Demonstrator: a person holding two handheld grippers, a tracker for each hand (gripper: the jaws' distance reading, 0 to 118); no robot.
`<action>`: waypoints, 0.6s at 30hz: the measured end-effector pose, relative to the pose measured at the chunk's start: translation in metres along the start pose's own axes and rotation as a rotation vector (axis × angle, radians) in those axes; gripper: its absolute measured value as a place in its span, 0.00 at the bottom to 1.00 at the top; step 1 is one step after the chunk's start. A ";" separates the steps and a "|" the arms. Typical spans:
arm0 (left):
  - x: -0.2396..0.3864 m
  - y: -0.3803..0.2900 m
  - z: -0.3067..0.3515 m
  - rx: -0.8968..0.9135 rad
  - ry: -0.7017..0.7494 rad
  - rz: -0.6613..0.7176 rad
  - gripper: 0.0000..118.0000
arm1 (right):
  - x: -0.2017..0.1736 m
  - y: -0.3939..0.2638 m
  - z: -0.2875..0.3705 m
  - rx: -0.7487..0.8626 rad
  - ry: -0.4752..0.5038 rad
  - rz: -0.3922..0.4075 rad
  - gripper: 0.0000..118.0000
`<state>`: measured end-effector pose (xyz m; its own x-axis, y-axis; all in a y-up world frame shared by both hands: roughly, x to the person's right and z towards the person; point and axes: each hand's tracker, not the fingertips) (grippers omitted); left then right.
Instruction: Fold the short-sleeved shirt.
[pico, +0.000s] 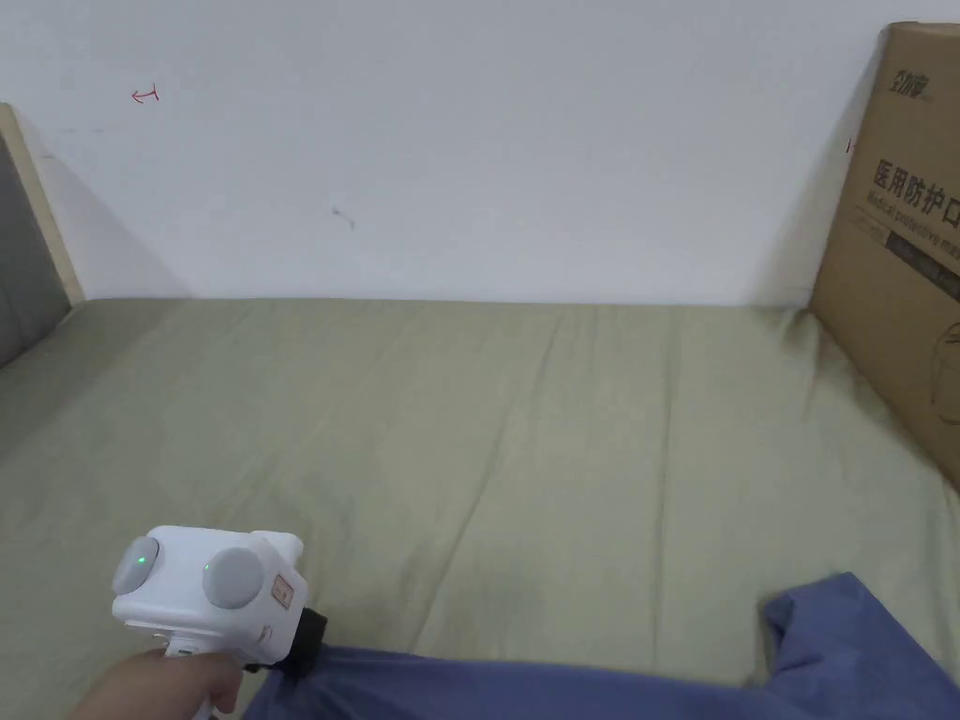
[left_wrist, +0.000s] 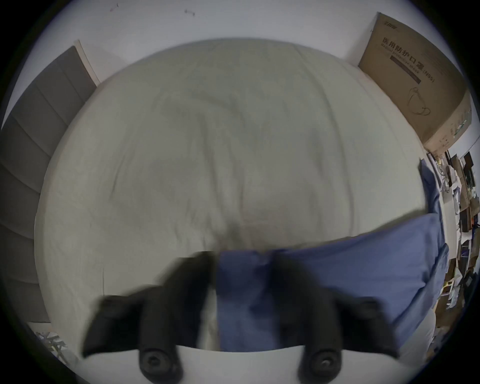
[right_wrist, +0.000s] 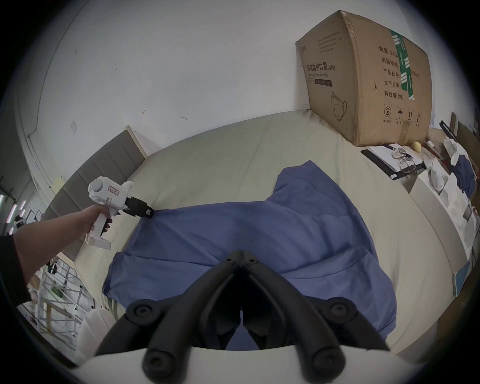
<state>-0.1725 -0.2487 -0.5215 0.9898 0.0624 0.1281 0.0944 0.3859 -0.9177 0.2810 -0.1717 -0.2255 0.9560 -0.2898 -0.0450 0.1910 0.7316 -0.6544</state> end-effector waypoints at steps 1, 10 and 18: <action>-0.001 -0.001 0.004 -0.008 -0.082 0.023 0.00 | 0.002 0.003 0.001 0.022 0.015 -0.023 0.00; 0.005 -0.030 0.072 0.258 -0.096 -0.005 0.00 | 0.070 0.157 -0.080 -0.106 -0.022 -0.074 0.00; 0.006 -0.058 0.091 0.322 -0.144 0.031 0.00 | 0.141 0.164 -0.220 -0.462 -0.247 -0.098 0.98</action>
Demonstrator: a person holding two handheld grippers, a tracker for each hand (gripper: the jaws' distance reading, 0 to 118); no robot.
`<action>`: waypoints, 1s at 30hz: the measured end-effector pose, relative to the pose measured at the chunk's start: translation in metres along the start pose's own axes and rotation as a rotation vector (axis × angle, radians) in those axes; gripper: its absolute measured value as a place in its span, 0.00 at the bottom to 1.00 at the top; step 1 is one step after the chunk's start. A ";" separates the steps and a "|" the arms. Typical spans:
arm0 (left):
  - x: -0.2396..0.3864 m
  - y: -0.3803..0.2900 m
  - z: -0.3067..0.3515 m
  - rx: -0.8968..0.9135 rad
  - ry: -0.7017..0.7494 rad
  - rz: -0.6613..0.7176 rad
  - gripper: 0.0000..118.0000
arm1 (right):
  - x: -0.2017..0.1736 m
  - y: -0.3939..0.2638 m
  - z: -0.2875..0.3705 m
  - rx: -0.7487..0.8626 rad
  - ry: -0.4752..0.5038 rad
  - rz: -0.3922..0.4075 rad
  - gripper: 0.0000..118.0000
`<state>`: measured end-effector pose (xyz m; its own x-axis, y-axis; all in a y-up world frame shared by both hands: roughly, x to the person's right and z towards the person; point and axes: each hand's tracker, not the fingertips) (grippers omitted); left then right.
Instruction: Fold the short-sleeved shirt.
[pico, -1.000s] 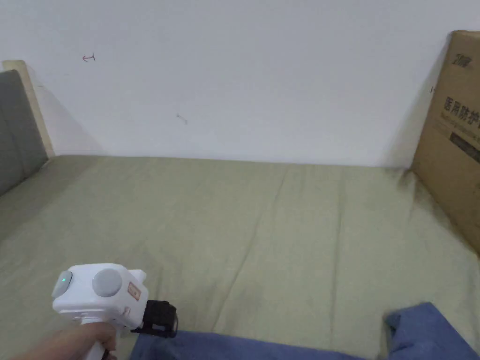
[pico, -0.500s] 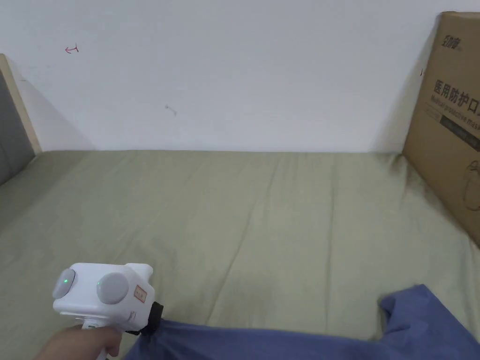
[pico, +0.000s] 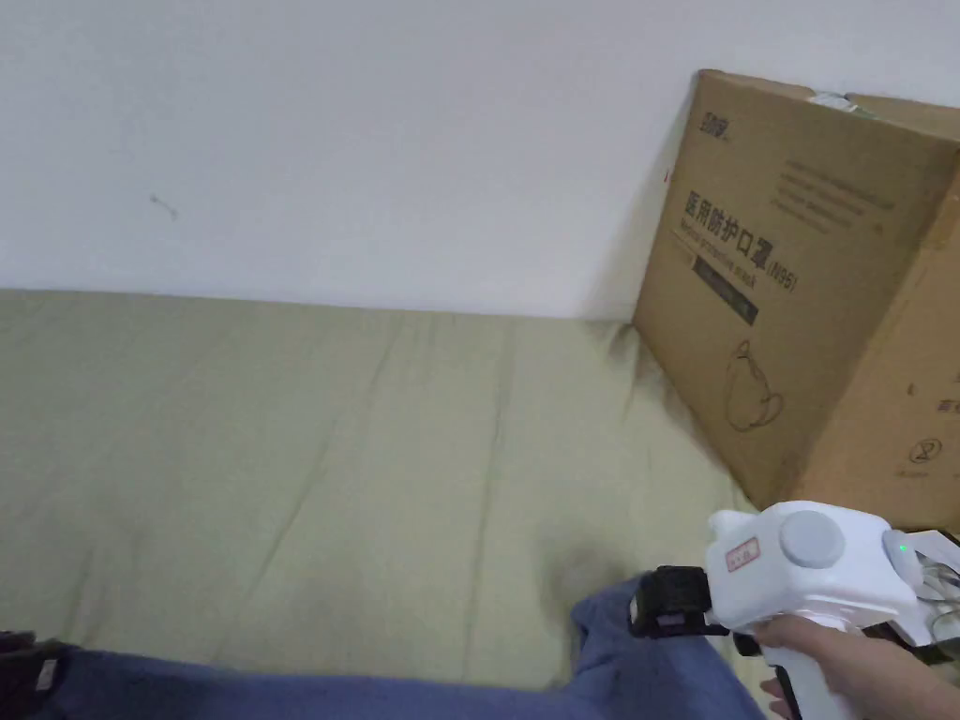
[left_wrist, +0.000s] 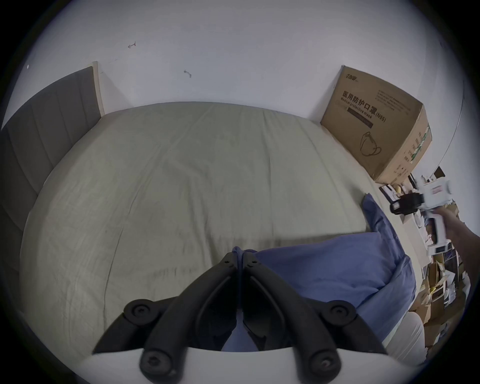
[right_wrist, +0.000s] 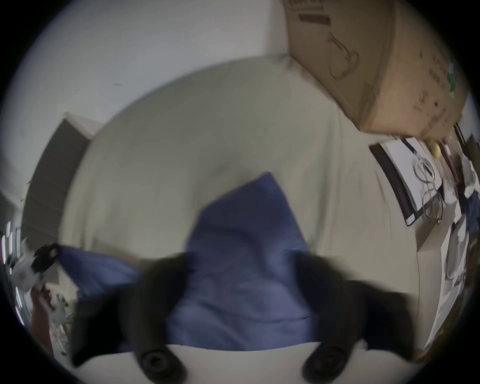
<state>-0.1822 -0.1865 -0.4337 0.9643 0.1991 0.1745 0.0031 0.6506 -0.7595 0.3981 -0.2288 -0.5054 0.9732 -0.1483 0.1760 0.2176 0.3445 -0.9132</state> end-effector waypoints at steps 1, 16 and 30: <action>0.002 -0.002 0.000 0.005 -0.001 0.003 0.00 | 0.005 0.003 -0.005 -0.026 -0.019 -0.014 0.92; -0.003 -0.022 -0.001 -0.057 0.032 0.056 0.00 | 0.018 -0.023 0.005 0.081 -0.100 0.106 0.00; -0.004 0.035 0.000 0.127 -0.013 0.168 0.00 | 0.054 -0.038 0.100 0.460 0.081 -0.149 0.00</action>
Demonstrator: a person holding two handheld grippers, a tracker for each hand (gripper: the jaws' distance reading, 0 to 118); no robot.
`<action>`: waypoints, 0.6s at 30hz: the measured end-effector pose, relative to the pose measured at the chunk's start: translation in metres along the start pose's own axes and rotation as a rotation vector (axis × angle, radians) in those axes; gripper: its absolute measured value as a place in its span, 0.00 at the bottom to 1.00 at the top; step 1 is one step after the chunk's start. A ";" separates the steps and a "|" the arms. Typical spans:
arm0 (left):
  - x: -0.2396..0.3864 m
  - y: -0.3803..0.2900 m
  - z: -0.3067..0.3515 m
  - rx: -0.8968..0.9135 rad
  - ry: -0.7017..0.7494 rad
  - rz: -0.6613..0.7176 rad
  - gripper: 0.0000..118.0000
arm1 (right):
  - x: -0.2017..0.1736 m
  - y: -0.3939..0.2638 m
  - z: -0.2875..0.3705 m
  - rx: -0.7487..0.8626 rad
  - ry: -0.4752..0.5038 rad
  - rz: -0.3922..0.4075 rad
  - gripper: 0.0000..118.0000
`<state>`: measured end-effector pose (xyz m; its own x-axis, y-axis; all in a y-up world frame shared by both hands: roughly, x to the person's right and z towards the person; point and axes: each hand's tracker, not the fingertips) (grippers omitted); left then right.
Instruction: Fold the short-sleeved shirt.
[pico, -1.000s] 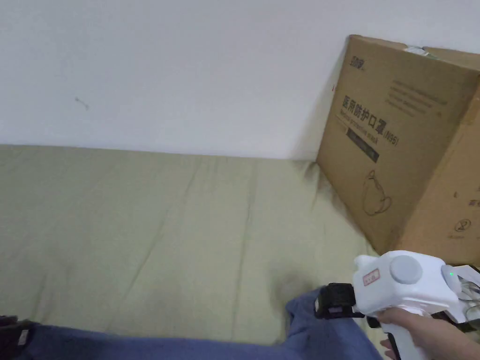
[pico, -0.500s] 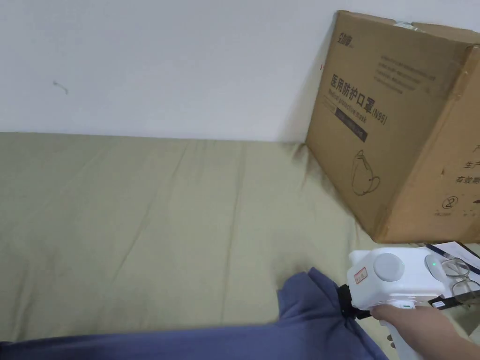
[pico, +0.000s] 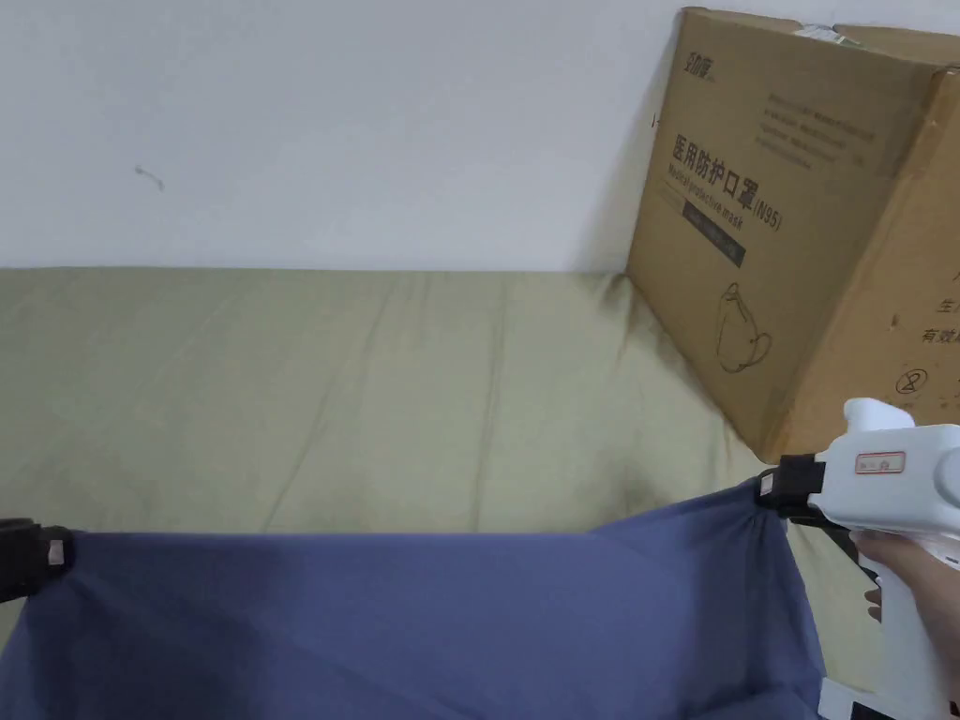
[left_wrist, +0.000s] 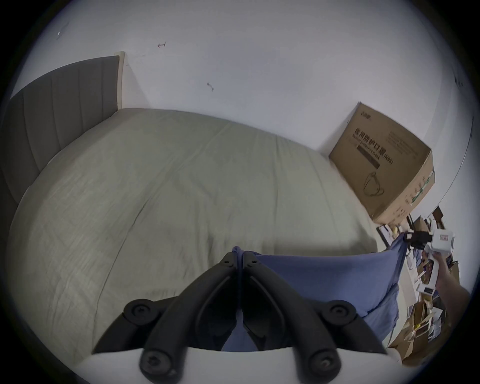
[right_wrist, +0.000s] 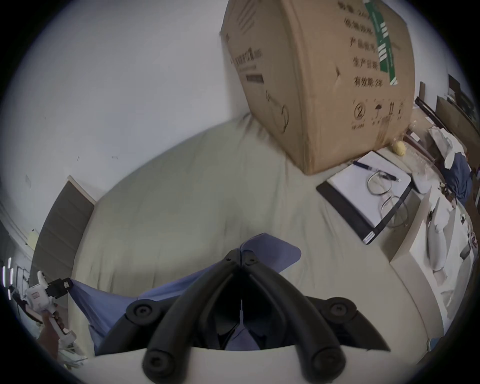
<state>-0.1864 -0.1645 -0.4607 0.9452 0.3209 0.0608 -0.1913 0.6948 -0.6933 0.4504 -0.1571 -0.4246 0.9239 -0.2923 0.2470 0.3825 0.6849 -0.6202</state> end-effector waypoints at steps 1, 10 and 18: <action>0.001 0.000 0.002 -0.002 -0.002 0.001 0.00 | 0.000 -0.003 0.006 0.007 0.001 0.004 0.00; -0.032 -0.093 0.068 -0.189 -0.040 0.125 0.00 | 0.039 -0.115 0.081 -0.164 0.011 0.011 0.00; -0.034 -0.165 0.099 -0.349 0.004 0.052 0.03 | 0.062 -0.194 0.107 -0.276 -0.046 0.023 0.00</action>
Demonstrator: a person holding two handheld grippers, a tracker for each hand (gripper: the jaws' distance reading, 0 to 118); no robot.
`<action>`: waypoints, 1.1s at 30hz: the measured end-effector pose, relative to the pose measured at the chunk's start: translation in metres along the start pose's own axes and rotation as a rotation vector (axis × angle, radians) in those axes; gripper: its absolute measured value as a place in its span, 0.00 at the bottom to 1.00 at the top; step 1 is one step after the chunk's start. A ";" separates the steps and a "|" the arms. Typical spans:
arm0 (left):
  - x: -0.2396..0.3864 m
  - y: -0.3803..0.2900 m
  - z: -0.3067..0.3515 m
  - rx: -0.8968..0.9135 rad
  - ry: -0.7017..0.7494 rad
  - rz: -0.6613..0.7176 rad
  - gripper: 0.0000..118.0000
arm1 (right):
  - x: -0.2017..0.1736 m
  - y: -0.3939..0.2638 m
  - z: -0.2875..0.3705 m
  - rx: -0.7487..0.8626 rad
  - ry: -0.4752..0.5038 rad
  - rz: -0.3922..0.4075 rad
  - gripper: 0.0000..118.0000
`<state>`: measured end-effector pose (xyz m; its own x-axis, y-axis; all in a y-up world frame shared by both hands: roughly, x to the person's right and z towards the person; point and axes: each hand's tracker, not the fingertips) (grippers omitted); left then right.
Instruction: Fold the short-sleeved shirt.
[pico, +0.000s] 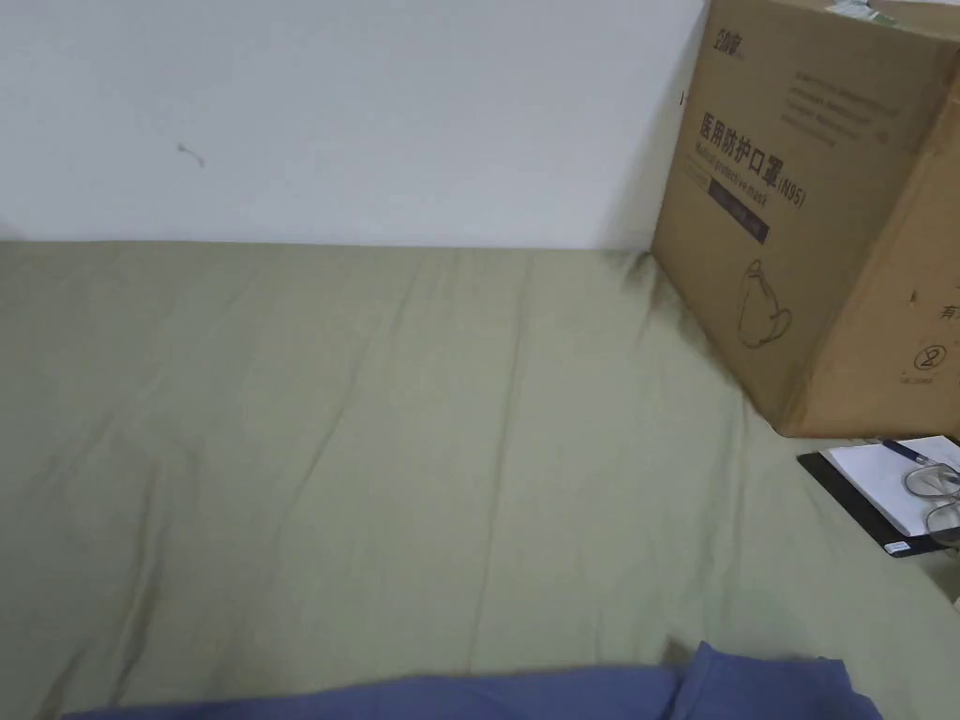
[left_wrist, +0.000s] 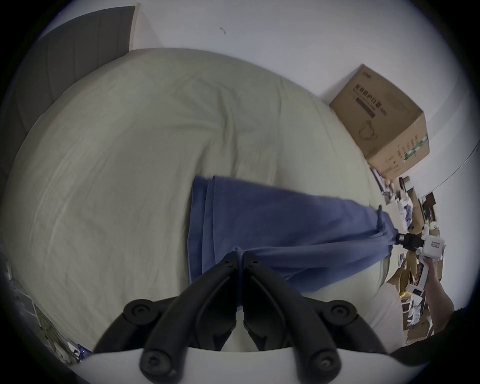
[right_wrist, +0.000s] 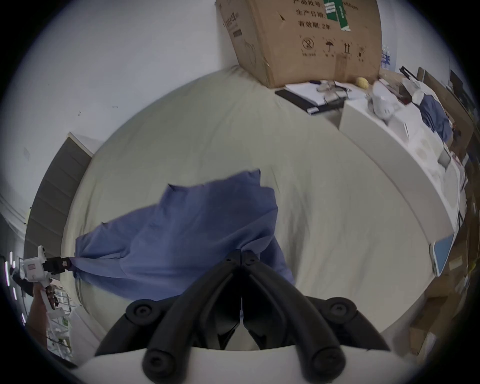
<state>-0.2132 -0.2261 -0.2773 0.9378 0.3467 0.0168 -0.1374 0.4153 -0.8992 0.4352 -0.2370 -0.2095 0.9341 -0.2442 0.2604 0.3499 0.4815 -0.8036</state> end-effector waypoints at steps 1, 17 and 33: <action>-0.003 0.000 -0.004 -0.015 0.012 0.011 0.12 | 0.000 -0.001 -0.004 -0.002 -0.002 -0.019 0.00; 0.096 -0.020 0.139 0.633 -0.129 -0.143 0.57 | -0.121 -0.017 0.140 0.633 0.203 0.074 0.47; 0.166 -0.084 0.160 1.136 0.127 -0.329 0.00 | -0.209 -0.076 0.184 1.149 0.112 0.374 0.00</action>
<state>-0.0975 -0.0685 -0.1291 0.9970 0.0248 0.0737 -0.0281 0.9986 0.0440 0.2267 -0.0676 -0.1045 0.9995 0.0254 0.0210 -0.0281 0.9900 0.1383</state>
